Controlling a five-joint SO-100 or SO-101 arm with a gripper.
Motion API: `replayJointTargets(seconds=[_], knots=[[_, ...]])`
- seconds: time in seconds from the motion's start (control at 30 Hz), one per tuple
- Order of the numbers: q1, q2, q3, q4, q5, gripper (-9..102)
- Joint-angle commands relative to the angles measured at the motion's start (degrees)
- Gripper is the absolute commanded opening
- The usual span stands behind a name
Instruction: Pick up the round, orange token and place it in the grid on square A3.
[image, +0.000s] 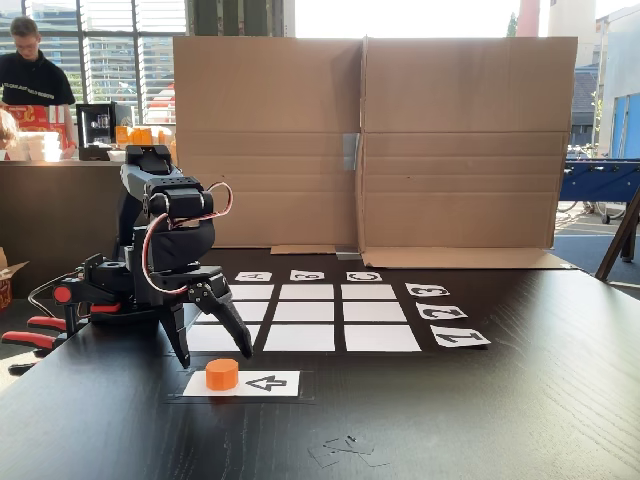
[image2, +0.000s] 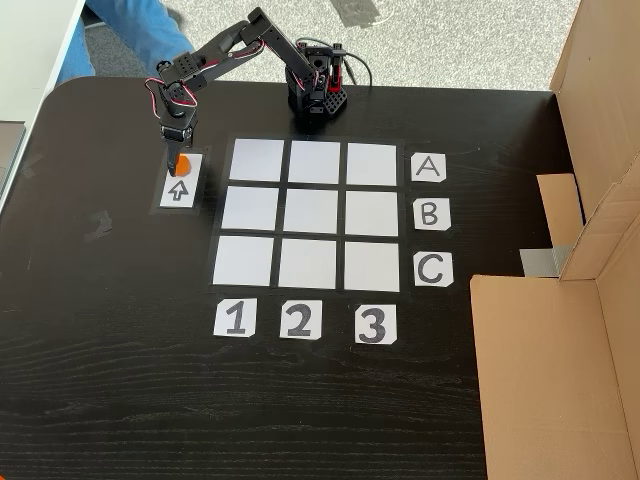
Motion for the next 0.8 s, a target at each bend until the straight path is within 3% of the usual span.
replayJointTargets(seconds=[0.0, 0.4, 0.5, 0.77], knots=[[-0.53, -0.62, -4.31, 1.49, -0.62, 38], [-0.88, -6.15, -9.76, 1.85, -0.79, 35], [-1.05, -6.42, -10.20, 1.23, -1.32, -1], [0.35, -6.50, -10.11, -1.49, -4.22, -1]])
